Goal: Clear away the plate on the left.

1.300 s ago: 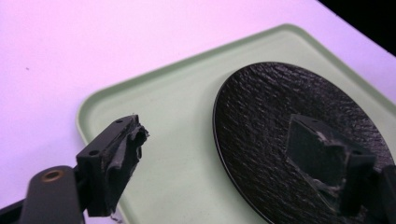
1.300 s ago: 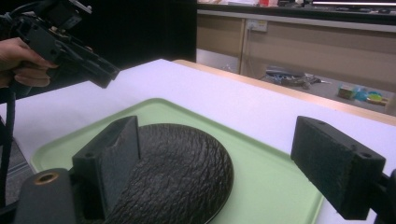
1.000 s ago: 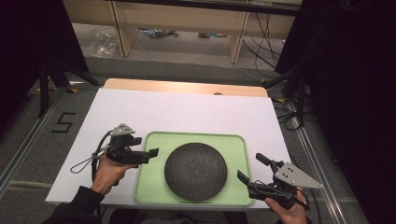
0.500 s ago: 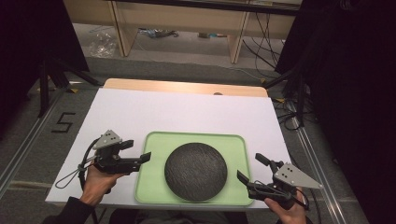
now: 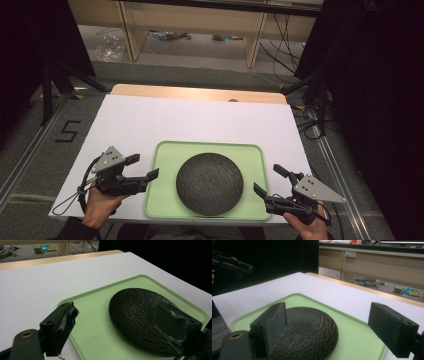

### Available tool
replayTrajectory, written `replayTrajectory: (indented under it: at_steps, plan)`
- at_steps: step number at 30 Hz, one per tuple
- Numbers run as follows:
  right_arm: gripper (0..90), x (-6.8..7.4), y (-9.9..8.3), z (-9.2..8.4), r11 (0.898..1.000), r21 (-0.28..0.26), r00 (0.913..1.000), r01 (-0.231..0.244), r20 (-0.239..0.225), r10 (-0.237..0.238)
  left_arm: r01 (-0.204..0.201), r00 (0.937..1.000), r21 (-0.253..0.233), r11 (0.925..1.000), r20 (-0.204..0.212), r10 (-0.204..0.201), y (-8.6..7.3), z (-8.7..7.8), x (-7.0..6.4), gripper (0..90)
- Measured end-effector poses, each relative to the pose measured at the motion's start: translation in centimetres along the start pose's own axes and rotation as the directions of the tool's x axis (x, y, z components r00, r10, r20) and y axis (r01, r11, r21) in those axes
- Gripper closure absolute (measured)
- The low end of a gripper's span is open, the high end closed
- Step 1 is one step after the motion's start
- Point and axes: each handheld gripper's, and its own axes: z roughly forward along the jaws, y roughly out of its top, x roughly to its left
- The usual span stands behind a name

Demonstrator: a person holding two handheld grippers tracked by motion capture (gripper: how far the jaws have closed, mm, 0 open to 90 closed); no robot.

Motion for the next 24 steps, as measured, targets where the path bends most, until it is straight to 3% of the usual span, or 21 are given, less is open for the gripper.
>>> replayTrajectory:
  at_steps: [3,5,13,14,23,24]
  plan:
    - [16.1,-0.1,0.0,-0.1,1.000,0.012,1.0000,0.004,0.004,-0.004,0.020,0.9998,-0.008,0.9998,-0.007,-0.020,-0.2,-0.3,-0.2,17.2]
    - [16.0,0.0,0.0,-0.1,1.000,0.013,1.0000,0.006,0.003,-0.006,0.000,1.0000,-0.010,0.9999,0.002,0.000,-0.4,-0.6,-0.2,17.2]
    - [15.9,0.1,0.1,-0.1,1.000,0.002,0.9999,0.013,-0.003,-0.013,0.014,0.9998,-0.015,0.9998,-0.016,-0.014,-0.8,-1.0,-0.7,17.1]
    - [15.8,0.1,0.1,-0.1,1.000,0.003,0.9999,0.012,-0.003,-0.012,-0.006,0.9999,-0.019,0.9998,-0.013,0.006,-0.7,-1.1,-0.6,17.1]
    - [15.9,0.2,0.1,0.0,1.000,0.016,0.9998,0.011,-0.015,-0.011,0.004,0.9998,-0.006,1.0000,-0.021,-0.004,-0.8,-0.8,-0.4,17.1]
    - [15.9,0.1,0.0,0.0,1.000,0.006,1.0000,0.009,0.001,-0.009,-0.001,0.9999,-0.004,1.0000,-0.016,0.001,-0.8,-0.7,-0.3,17.1]
